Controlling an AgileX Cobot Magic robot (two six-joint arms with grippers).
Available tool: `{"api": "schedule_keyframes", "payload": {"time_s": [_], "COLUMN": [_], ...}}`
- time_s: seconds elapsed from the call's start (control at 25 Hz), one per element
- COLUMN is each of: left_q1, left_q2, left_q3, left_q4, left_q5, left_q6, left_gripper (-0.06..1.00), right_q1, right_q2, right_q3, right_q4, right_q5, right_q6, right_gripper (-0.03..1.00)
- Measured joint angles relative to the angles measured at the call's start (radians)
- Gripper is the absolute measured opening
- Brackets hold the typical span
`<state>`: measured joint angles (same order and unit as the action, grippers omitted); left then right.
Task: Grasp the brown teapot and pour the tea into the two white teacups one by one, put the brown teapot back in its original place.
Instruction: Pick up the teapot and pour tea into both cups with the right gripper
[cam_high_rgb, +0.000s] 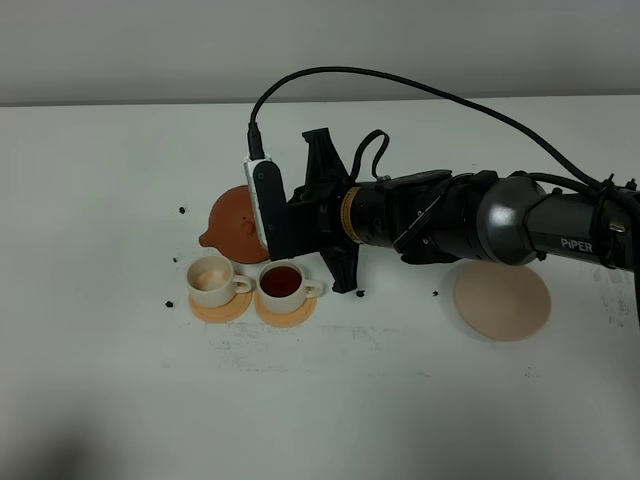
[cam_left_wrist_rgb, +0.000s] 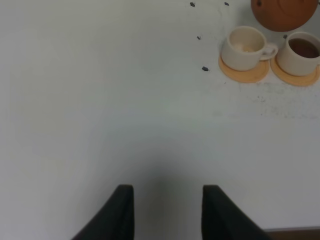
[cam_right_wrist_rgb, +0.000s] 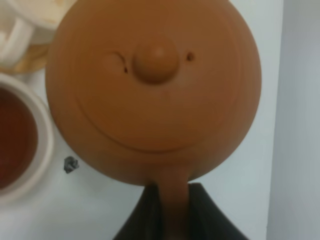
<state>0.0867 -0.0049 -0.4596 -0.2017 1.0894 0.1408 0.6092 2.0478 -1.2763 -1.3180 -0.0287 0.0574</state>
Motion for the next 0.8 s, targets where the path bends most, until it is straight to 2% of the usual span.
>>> {"api": "schedule_keyframes", "payload": {"time_s": [0.24,0.8], "left_q1": [0.0,0.0], "left_q2": [0.0,0.0], "left_q3": [0.0,0.0], "left_q4": [0.0,0.0], "left_q5": [0.0,0.0], "left_q6": [0.0,0.0], "left_gripper": [0.31,0.31], "right_q1": [-0.002,-0.019], "right_q2": [0.0,0.002], "right_q3": [0.0,-0.035], "right_q4": [-0.062,-0.125], "right_q5": [-0.002,0.001], "right_q6": [0.0,0.0], "right_gripper": [0.09,0.09]}}
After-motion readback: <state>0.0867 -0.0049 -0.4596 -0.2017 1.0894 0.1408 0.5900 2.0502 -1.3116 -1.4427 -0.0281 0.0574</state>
